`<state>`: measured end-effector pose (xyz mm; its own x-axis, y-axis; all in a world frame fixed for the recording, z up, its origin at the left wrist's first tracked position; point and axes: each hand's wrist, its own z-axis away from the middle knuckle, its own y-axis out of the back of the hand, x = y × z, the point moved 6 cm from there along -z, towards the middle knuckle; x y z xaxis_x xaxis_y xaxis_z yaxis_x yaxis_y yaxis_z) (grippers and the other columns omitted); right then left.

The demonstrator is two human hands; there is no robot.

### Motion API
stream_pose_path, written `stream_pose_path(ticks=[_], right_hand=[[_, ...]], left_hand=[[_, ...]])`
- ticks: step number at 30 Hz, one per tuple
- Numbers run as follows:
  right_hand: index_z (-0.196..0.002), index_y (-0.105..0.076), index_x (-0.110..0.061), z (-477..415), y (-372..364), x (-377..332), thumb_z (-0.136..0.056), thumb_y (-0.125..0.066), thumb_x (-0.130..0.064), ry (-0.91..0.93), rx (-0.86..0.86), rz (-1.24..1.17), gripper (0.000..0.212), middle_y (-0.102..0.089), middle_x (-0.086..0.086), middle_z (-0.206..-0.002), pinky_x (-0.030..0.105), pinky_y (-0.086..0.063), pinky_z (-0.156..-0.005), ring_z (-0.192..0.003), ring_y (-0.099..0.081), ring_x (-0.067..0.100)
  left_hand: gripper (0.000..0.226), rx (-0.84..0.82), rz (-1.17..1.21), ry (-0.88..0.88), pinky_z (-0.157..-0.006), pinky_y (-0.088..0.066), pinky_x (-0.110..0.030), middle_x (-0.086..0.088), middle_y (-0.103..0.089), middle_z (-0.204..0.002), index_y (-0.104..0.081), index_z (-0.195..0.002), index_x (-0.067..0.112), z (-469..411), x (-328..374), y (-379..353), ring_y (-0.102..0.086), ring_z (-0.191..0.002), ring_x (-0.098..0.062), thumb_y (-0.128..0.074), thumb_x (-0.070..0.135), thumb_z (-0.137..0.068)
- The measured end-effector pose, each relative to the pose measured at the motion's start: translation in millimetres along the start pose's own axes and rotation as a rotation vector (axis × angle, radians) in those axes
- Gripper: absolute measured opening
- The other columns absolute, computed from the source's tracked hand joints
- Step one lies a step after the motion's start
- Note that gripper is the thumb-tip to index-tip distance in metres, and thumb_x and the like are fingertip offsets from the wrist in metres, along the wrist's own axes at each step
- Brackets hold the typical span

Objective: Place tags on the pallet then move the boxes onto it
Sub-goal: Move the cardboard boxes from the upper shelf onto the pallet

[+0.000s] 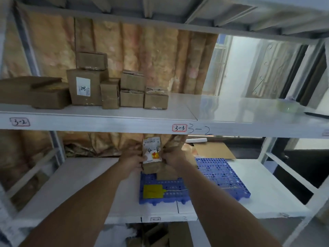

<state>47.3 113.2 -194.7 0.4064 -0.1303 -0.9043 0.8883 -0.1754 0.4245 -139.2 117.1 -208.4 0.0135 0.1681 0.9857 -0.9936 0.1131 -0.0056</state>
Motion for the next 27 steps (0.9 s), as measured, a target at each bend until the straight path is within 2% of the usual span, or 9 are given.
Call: stream_pose_path(ticks=[4, 8, 11, 13, 15, 16, 18, 22, 27], right_hand=[[-0.099, -0.07, -0.013, -30, -11, -1, -0.093, -0.067, -0.025, 0.081, 0.024, 0.175, 0.014, -0.073, 0.01, -0.097, 0.038, -0.059, -0.077, -0.087, -0.067, 0.026], [-0.094, -0.069, -0.009, -65, -31, 15, -0.093, -0.064, -0.022, 0.091, 0.013, 0.206, 0.014, -0.073, 0.012, -0.096, 0.043, -0.06, -0.078, -0.089, -0.069, 0.029], [-0.099, -0.071, -0.013, -85, -55, 31, -0.092, -0.065, -0.027, 0.11, -0.091, 0.265, 0.017, -0.072, 0.008, -0.096, 0.041, -0.06, -0.079, -0.088, -0.068, 0.025], [-0.106, -0.067, -0.016, -102, -73, 42, -0.091, -0.068, -0.031, 0.167, -0.165, 0.299, 0.021, -0.071, 0.006, -0.102, 0.041, -0.059, -0.082, -0.093, -0.068, 0.025], [-0.109, -0.063, -0.019, -109, -82, 45, -0.089, -0.071, -0.028, 0.213, -0.231, 0.396, 0.023, -0.069, 0.006, -0.104, 0.041, -0.059, -0.079, -0.092, -0.065, 0.024], [-0.114, -0.061, -0.018, -117, -86, 51, -0.09, -0.071, -0.024, 0.225, -0.25, 0.43, 0.027, -0.068, 0.005, -0.106, 0.034, -0.057, -0.075, -0.093, -0.063, 0.021], [-0.125, -0.058, -0.014, -130, -90, 61, -0.093, -0.067, -0.02, 0.239, -0.263, 0.484, 0.034, -0.064, 0.002, -0.111, 0.019, -0.05, -0.069, -0.096, -0.06, 0.019], [-0.134, -0.053, -0.021, -150, -107, 74, -0.089, -0.067, -0.036, 0.287, -0.208, 0.723, 0.049, -0.062, 0.008, -0.125, 0.043, -0.057, -0.083, -0.109, -0.062, 0.029], [-0.142, -0.05, -0.023, -163, -122, 85, -0.09, -0.066, -0.051, 0.324, -0.183, 0.822, 0.061, -0.044, 0.006, -0.143, 0.043, -0.053, -0.088, -0.123, -0.05, 0.03]], left_hand=[[0.04, 0.162, 0.001, -0.027, -0.07, -0.059, -0.035, -0.006, -0.069, -0.115, -0.066, -0.126, 0.012, -30, -8, 6, -0.066, -0.088, -0.016, -0.071, -0.001, -0.088], [0.034, 0.27, -0.005, -0.034, -0.093, -0.056, -0.053, -0.008, -0.067, -0.114, -0.069, -0.119, 0.007, -66, -24, 6, -0.065, -0.097, -0.025, -0.07, -0.003, -0.087], [0.026, 0.335, 0.002, -0.027, -0.088, -0.055, -0.046, -0.007, -0.067, -0.102, -0.069, -0.111, 0.008, -94, -42, 8, -0.064, -0.087, -0.022, -0.069, -0.004, -0.088], [0.025, 0.398, -0.027, -0.01, -0.082, -0.055, -0.042, -0.013, -0.07, -0.107, -0.072, -0.108, 0.009, -117, -58, 16, -0.067, -0.092, -0.029, -0.071, -0.001, -0.085], [0.02, 0.422, -0.074, 0.023, -0.085, -0.059, -0.048, -0.017, -0.072, -0.108, -0.074, -0.099, 0.013, -138, -72, 23, -0.07, -0.095, -0.033, -0.074, 0.004, -0.082], [0.019, 0.415, -0.105, 0.033, -0.085, -0.059, -0.055, -0.017, -0.072, -0.107, -0.074, -0.097, 0.014, -151, -79, 26, -0.07, -0.094, -0.034, -0.074, 0.007, -0.08], [0.025, 0.396, -0.185, 0.041, -0.084, -0.058, -0.058, -0.018, -0.071, -0.108, -0.074, -0.105, 0.01, -172, -87, 25, -0.069, -0.094, -0.034, -0.071, 0.008, -0.08], [0.048, 0.401, -0.334, 0.026, -0.085, -0.059, -0.043, -0.01, -0.068, -0.121, -0.063, -0.134, 0.018, -192, -97, 24, -0.066, -0.1, -0.031, -0.061, 0.006, -0.088], [0.036, 0.415, -0.406, 0.092, -0.07, -0.053, -0.035, -0.011, -0.068, -0.123, -0.07, -0.124, 0.013, -209, -113, 27, -0.064, -0.098, -0.03, -0.057, 0.008, -0.091]])
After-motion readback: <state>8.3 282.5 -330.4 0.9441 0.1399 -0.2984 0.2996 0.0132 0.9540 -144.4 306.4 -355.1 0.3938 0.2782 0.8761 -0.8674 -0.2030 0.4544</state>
